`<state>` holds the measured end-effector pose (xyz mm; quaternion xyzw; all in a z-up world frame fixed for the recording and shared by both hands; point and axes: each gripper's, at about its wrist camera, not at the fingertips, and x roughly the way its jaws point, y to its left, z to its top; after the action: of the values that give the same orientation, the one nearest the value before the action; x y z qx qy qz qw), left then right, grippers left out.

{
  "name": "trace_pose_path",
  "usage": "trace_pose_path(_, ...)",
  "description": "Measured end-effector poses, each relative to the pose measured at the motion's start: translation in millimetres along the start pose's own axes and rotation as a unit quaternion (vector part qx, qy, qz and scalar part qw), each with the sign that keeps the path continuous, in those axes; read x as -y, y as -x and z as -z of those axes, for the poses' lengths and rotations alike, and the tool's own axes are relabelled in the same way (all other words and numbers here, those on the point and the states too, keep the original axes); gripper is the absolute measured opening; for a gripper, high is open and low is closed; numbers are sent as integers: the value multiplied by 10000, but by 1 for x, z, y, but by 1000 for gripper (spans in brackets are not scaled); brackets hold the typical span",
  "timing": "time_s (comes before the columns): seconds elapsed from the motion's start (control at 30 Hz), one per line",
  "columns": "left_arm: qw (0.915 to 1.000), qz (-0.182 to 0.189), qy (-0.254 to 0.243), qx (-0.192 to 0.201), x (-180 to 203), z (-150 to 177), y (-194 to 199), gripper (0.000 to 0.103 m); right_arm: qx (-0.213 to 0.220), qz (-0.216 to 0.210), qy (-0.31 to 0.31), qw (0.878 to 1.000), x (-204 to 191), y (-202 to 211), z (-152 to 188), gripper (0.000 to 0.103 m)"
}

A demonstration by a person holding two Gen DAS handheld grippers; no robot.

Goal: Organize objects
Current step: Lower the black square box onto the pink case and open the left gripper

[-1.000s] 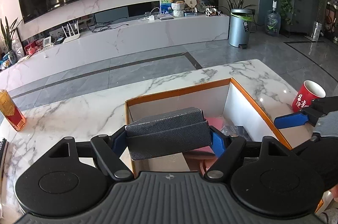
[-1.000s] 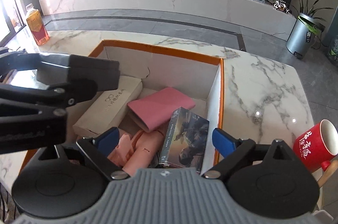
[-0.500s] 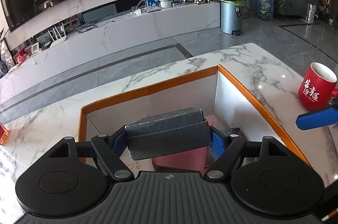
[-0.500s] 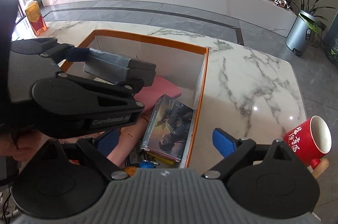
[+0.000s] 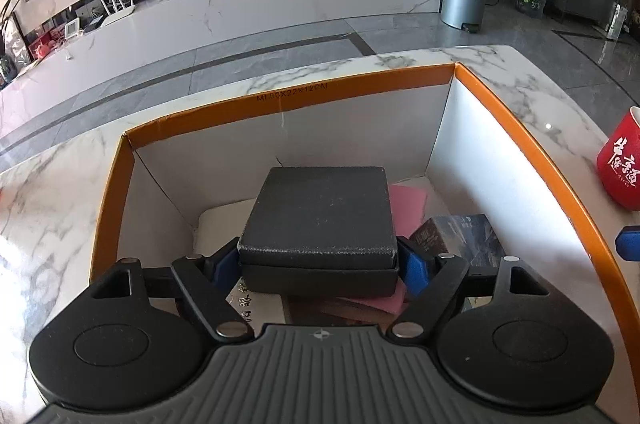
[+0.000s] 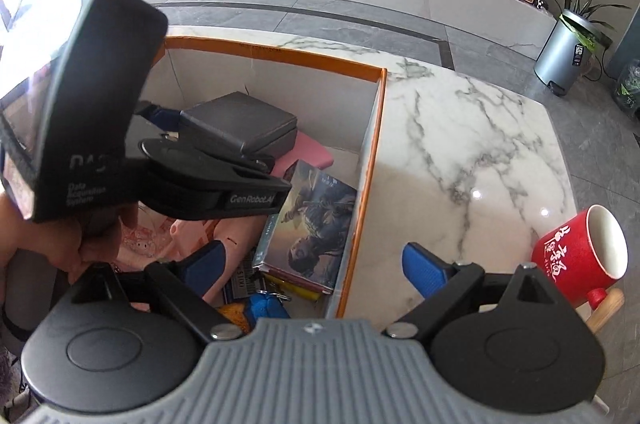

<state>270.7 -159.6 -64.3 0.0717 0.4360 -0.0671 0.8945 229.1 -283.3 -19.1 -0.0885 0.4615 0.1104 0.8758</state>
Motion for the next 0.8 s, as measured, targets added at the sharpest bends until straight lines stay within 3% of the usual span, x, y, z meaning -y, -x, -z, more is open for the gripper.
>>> trace_pose_path(0.07,9999,-76,65,-133,-1,-1,2,102,-16,-10,5,10000,-2,-1,1,95)
trace_pose_path(0.17,9992,57,74,-380,-4,0,4,103,-51,3,37,10000,-5,-2,2,95)
trace_pose_path(0.33,9994,-13,173,-293,-4,5,11,103,-48,24,43,10000,-7,-2,2,95)
trace_pose_path(0.43,9990,-59,130,-431,-1,4,15,103,-40,41,62,10000,-9,0,3,95)
trace_pose_path(0.6,9980,-54,-38,-632,1,2,25,87,-38,99,49,9999,-8,2,4,95)
trace_pose_path(0.8,9983,130,79,-557,-10,6,49,88,24,111,-76,9999,-9,8,6,95)
